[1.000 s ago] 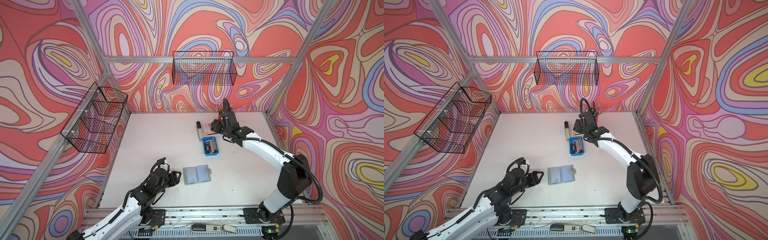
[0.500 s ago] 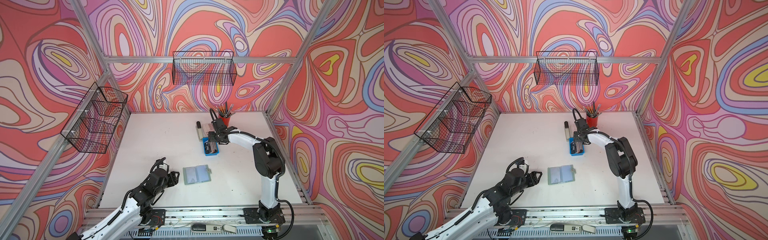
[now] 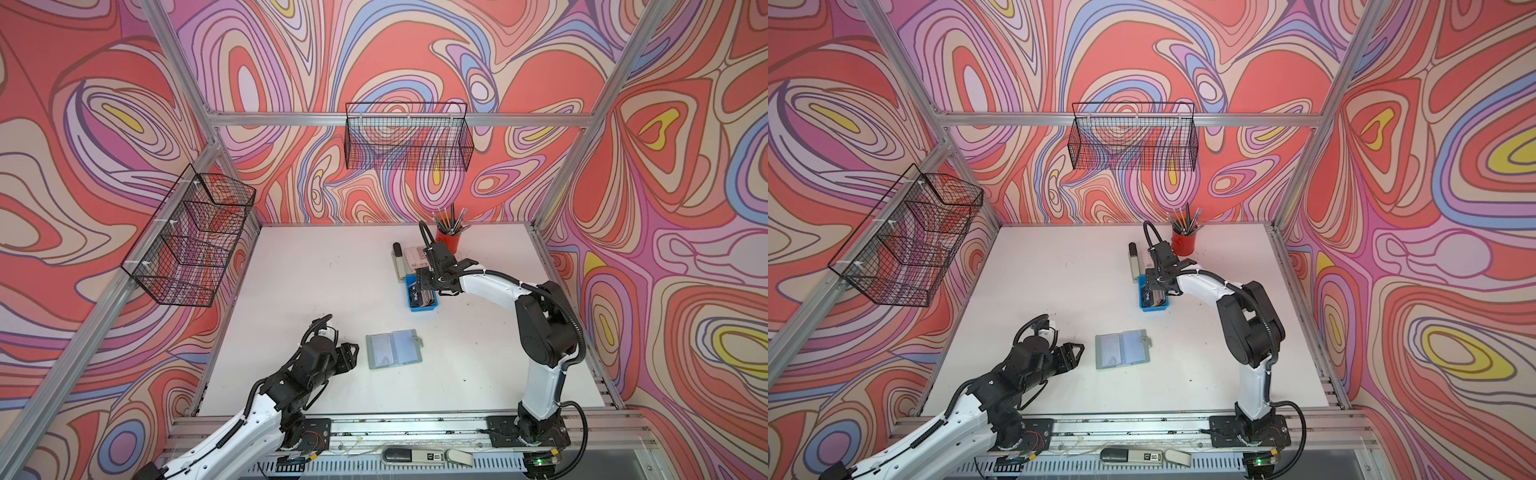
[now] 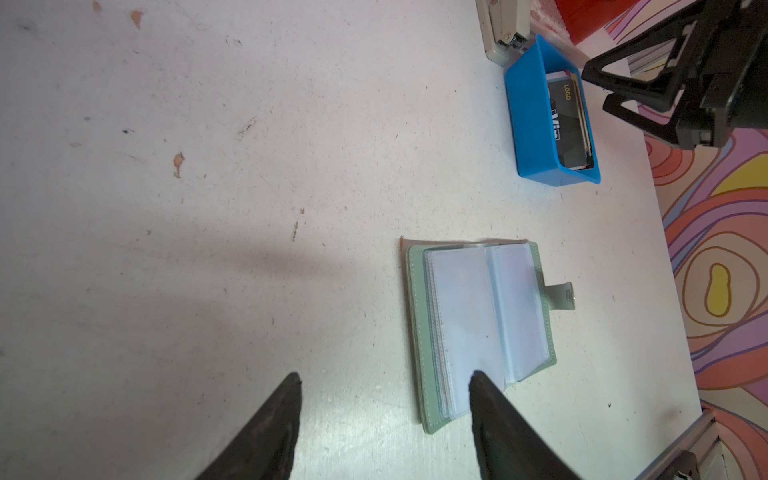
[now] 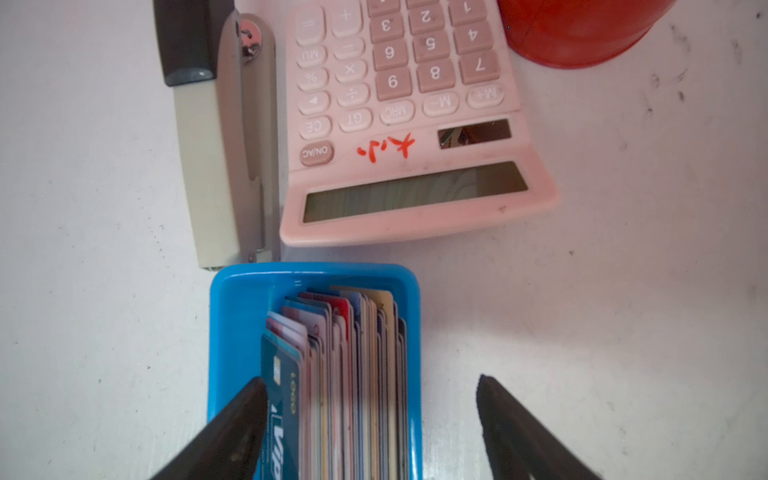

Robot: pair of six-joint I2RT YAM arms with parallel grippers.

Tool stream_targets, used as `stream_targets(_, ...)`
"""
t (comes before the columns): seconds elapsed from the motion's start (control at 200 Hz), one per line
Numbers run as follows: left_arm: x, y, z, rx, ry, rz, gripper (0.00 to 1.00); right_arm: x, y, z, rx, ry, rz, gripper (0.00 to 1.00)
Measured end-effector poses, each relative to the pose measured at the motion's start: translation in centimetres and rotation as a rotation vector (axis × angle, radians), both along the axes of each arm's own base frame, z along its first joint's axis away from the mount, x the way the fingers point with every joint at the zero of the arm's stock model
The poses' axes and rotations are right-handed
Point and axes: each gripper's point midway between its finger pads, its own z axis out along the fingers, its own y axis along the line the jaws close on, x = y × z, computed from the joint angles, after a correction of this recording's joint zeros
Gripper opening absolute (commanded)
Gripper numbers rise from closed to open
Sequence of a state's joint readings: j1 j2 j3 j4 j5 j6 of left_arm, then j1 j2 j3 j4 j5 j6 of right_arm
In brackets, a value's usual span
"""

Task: Put the credit cards into the card holder

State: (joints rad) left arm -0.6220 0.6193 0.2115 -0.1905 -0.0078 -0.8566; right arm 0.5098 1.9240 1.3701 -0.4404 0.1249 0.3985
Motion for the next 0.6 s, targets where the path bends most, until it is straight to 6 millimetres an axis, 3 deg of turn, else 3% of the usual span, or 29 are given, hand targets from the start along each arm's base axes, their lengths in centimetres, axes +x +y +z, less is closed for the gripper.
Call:
stream_targets(0.336,0.0,0.0,0.0,0.001,0.002,0.000,0.66,-0.5,0.3,-0.1,-0.062,-0.018,0.011,0.82)
stream_targets(0.596,0.0,0.0,-0.1,0.003,0.004,0.000,0.66,-1.3,0.4,-2.4,-0.144,0.023,0.026,0.79)
